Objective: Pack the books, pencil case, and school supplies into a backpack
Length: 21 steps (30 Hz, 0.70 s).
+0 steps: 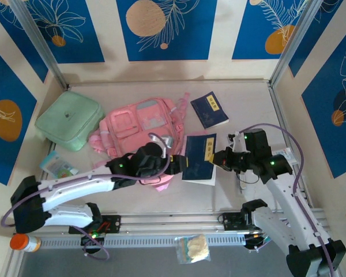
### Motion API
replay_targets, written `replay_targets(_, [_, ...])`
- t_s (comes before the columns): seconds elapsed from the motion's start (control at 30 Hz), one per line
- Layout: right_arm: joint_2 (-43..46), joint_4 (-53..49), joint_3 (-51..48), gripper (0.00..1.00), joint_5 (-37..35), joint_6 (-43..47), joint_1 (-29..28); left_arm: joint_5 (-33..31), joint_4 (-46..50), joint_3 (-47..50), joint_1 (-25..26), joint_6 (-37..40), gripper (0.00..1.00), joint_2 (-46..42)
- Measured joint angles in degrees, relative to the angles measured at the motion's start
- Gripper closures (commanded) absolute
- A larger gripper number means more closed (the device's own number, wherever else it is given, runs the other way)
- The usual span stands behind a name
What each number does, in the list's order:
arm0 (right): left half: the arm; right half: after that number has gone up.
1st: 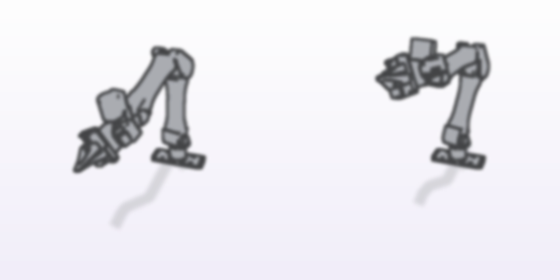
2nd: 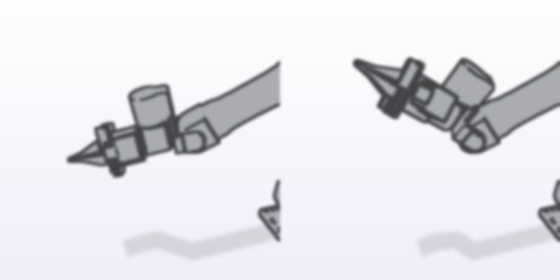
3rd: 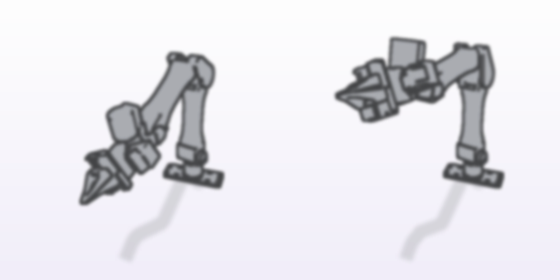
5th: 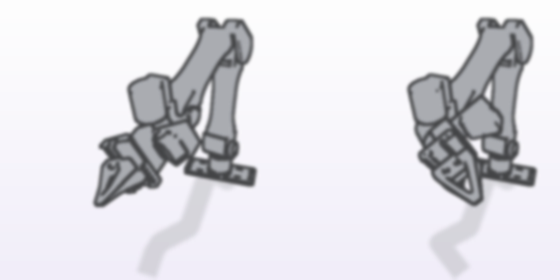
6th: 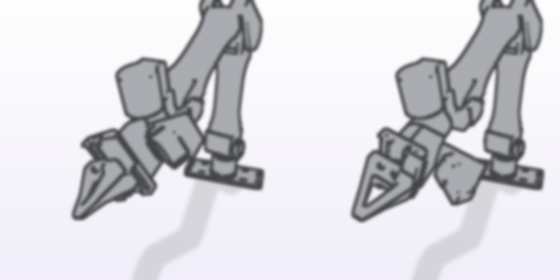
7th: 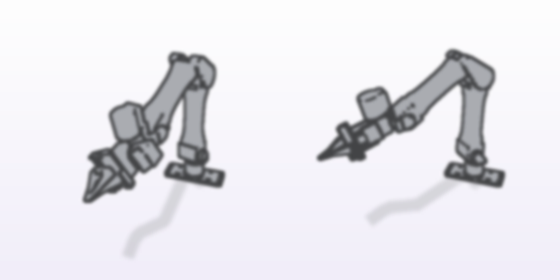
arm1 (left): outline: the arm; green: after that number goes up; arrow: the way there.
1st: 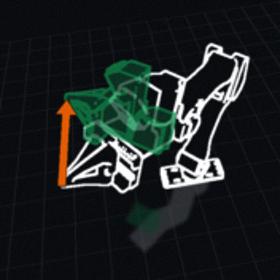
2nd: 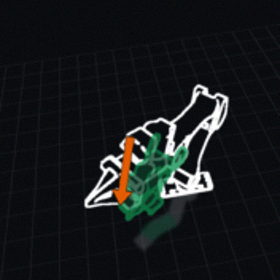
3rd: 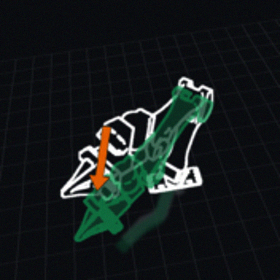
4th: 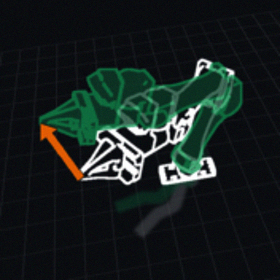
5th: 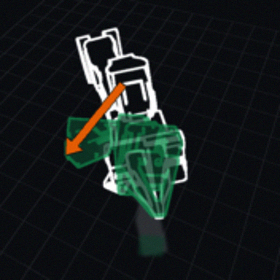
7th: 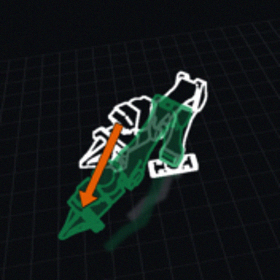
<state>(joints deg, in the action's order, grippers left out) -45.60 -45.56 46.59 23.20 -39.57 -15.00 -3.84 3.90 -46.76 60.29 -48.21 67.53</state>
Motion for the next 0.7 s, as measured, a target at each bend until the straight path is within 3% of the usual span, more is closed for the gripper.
replay_targets(0.1, [-1.4, 2.9, 2.1, 1.0, 3.4, 0.4, -0.4, 2.0, -0.9, 2.6, -3.1, -1.6, 0.19, -4.1])
replay_targets(0.33, [-6.4, 12.1, 3.3, 1.0, 7.9, -1.3, -2.2, 11.1, -11.1, 8.3, -8.7, -6.8, 0.19, -6.1])
replay_targets(0.57, [-10.5, 18.6, 3.3, 1.0, 8.7, -2.8, -4.1, 17.1, -17.5, 8.1, -9.2, -9.0, 0.34, -3.5])
replay_targets(0.7, [-10.6, 19.9, 3.3, 1.0, 8.8, -2.8, -3.6, 18.6, -19.6, 7.8, -9.2, -9.8, 0.52, -3.6])
